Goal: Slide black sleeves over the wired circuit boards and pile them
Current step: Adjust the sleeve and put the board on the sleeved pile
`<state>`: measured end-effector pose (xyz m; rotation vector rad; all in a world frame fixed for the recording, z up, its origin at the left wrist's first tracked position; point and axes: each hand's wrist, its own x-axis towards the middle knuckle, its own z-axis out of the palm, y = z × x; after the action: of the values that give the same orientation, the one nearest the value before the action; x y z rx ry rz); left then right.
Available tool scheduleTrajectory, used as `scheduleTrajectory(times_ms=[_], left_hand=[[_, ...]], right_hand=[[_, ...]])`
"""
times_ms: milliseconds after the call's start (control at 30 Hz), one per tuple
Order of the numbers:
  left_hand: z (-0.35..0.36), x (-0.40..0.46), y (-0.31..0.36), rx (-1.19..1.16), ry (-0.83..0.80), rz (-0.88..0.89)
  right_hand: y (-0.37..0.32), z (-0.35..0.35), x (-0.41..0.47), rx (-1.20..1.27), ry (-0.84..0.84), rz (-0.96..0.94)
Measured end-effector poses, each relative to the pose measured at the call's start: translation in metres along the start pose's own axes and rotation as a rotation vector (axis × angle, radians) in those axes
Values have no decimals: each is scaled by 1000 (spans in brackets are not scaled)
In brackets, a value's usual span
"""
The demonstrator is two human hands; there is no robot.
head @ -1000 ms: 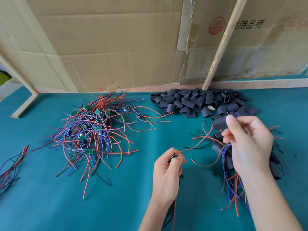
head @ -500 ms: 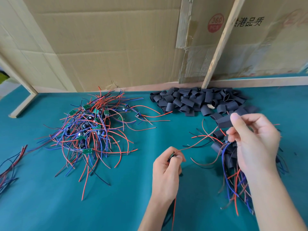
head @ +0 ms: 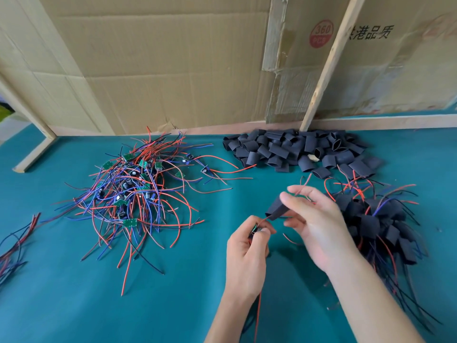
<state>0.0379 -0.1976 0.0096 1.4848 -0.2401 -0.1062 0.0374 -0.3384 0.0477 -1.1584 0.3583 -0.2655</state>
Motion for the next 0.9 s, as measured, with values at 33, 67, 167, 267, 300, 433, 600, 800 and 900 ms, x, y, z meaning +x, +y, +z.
scheduleTrajectory(times_ms=[33, 67, 167, 267, 300, 433, 600, 800, 900], left_hand=[[0, 0, 0, 16, 4, -8], [0, 0, 0, 30, 10, -21], [0, 0, -2, 54, 20, -34], [0, 0, -3, 99, -12, -8], [1, 0, -3, 97, -25, -10], [-1, -1, -2, 58, -65, -39], [1, -1, -3, 128, -69, -20], [4, 1, 0, 194, -150, -34], [5, 5, -4, 276, -153, -88]], right_hand=[[2, 2, -1, 18, -26, 32], [4, 4, -2, 33, -39, 52], [4, 3, -2, 36, -33, 39], [3, 1, -2, 29, -22, -13], [3, 2, -2, 23, -22, -22], [6, 2, -2, -37, -7, -57], [6, 3, -3, -84, 6, -146], [0, 3, -5, -156, -71, -176], [-3, 1, -5, -206, -89, -205]])
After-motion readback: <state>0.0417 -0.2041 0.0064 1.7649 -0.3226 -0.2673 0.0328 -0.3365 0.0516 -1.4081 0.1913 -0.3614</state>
